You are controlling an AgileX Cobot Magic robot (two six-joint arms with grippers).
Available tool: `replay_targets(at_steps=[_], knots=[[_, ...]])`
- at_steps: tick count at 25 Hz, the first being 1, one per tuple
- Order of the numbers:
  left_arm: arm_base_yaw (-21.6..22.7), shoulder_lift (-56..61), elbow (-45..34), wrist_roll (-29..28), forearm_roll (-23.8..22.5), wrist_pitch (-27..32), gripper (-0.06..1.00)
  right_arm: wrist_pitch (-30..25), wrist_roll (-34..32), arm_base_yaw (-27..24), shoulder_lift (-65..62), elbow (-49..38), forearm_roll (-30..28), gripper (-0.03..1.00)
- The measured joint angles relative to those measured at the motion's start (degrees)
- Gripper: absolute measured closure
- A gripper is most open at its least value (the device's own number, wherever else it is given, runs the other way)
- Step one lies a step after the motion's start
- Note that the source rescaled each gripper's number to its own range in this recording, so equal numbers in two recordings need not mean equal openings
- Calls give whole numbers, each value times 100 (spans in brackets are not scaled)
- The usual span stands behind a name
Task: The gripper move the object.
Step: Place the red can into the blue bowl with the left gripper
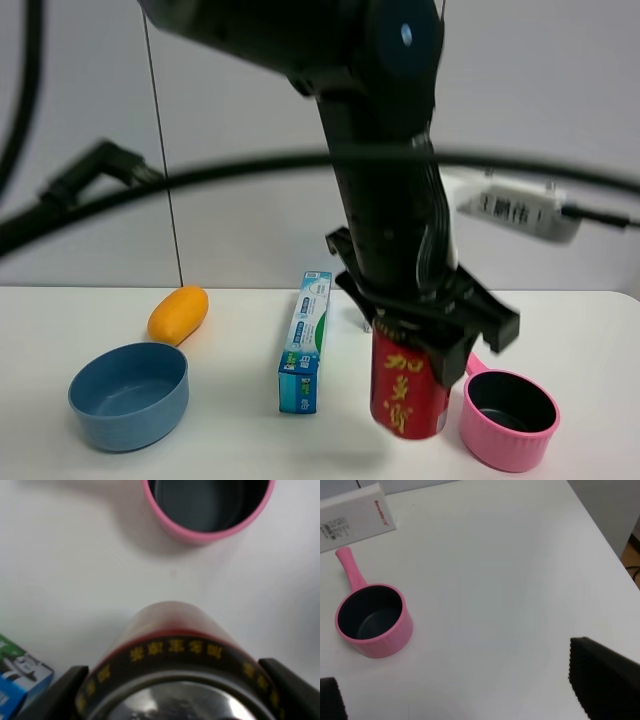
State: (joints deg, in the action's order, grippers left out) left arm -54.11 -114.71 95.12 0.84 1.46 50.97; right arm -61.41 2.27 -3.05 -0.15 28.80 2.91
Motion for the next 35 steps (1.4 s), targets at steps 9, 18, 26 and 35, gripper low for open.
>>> replay_targets(at_steps=[9, 18, 26, 35], knots=[[1123, 1010, 5, -1462, -787, 767, 92, 0, 0, 0, 0, 0, 0, -3], [2779, 1309, 5, -1441, -871, 1282, 92, 0, 0, 0, 0, 0, 0, -3], [3587, 1680, -339, -1158, -656, 1439, 92, 0, 0, 0, 0, 0, 0, -3], [3686, 2333, -2095, -1141, -336, 514, 92, 0, 0, 0, 0, 0, 0, -3]])
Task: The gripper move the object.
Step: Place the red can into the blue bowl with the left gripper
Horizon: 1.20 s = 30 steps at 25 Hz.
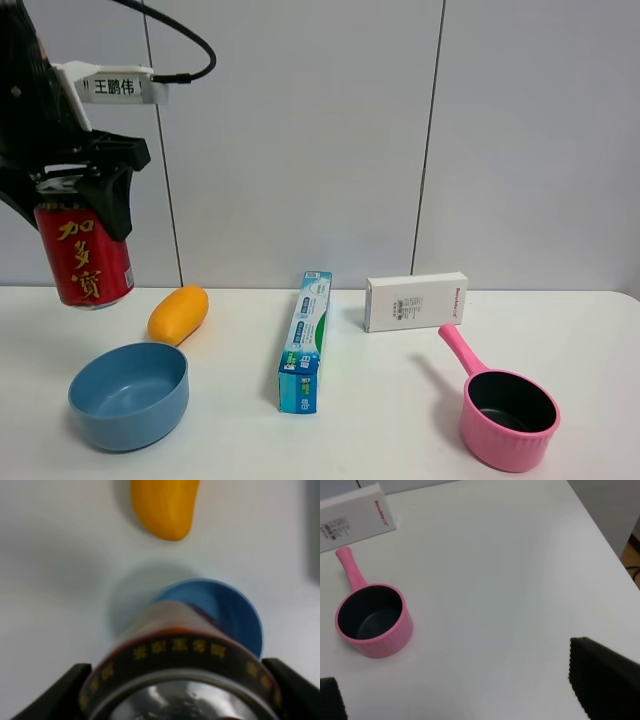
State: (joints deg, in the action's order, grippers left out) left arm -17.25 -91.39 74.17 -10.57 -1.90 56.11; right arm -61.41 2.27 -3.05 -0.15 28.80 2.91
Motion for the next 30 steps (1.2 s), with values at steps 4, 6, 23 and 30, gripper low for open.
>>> replay_targets(at_steps=[4, 6, 23, 30], knots=[[0, 51, -685, 0, 190, -455, 92, 0, 0, 0, 0, 0, 0, -3], [0, 57, -957, 0, 190, -721, 92, 0, 0, 0, 0, 0, 0, -3], [-129, 60, -1726, 33, 190, -1894, 92, 0, 0, 0, 0, 0, 0, -3], [-449, 42, -1726, 60, 221, -2000, 92, 0, 0, 0, 0, 0, 0, -3]])
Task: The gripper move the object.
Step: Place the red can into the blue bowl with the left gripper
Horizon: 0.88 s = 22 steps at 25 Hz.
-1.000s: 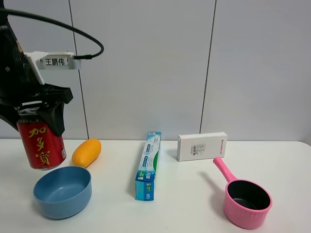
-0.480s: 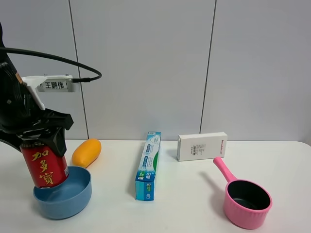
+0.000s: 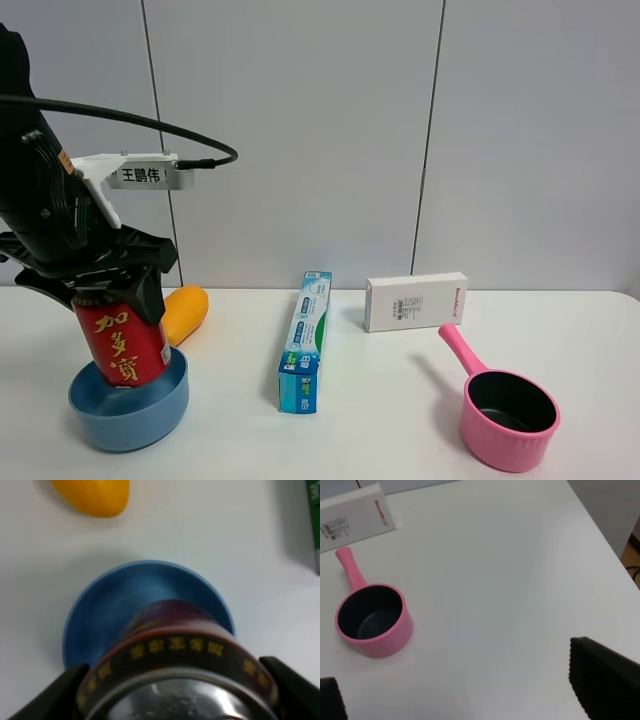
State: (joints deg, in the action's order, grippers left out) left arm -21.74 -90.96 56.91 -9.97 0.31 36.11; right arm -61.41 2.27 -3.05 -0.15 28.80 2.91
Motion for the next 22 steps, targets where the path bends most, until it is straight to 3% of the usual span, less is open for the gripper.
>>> replay_targets(at_steps=[22], knots=[[0, -423, -31, 0, -31, -208, 92, 0, 0, 0, 0, 0, 0, -3]])
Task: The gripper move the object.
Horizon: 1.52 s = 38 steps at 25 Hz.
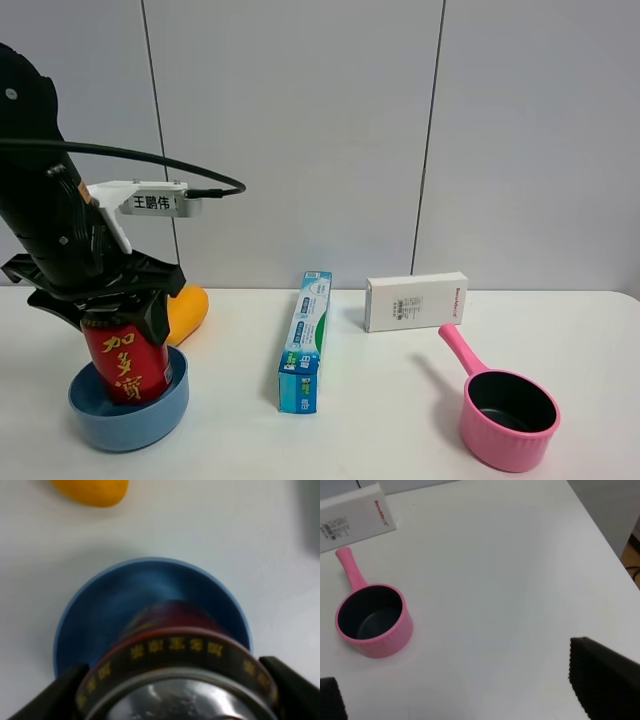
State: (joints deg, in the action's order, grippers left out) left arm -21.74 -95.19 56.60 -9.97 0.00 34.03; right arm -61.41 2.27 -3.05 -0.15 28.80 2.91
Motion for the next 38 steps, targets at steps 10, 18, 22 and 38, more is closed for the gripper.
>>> replay_targets(at_steps=[10, 18, 22, 38], knots=[[0, -189, 0, 2, 0, -51, 92, 0, 0, 0, 0, 0, 0, -3], [-11, -177, 5, 2, 51, -144, 47, 0, 0, 0, 0, 0, 0, -3], [-11, -177, 5, 2, 34, -144, 18, 0, 0, 0, 0, 0, 0, -3], [-160, 271, 5, 2, 0, -140, 3, 0, 0, 0, 0, 0, 0, -3]])
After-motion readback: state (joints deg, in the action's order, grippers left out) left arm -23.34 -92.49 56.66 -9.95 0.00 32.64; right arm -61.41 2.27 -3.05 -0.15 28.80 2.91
